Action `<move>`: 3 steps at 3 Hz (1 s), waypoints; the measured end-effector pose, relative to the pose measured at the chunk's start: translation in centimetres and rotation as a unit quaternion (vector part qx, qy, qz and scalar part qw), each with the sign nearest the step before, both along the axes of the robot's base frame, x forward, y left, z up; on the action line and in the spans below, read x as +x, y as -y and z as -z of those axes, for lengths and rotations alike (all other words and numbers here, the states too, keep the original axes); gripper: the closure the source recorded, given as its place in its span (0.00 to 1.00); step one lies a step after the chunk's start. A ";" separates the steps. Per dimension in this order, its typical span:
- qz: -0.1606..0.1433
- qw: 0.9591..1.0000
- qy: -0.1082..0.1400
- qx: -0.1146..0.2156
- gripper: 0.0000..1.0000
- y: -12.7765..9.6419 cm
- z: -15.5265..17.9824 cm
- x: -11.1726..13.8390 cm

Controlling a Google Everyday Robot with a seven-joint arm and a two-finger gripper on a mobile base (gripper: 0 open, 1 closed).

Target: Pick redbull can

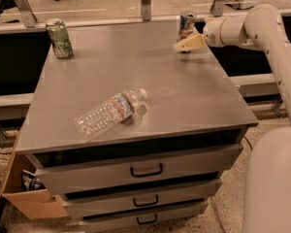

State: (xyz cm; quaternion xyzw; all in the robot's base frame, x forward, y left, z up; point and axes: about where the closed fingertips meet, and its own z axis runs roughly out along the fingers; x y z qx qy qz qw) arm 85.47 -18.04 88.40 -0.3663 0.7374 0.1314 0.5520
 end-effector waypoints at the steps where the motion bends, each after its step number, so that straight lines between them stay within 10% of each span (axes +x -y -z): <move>1: -0.020 1.000 -0.004 0.018 0.18 -2.3 -0.2 0.9; 3: -0.043 0.998 0.001 0.043 0.64 -3.9 -1.7 0.5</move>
Offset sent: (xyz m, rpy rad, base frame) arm 0.0161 0.0348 0.0141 0.0759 0.0147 0.0695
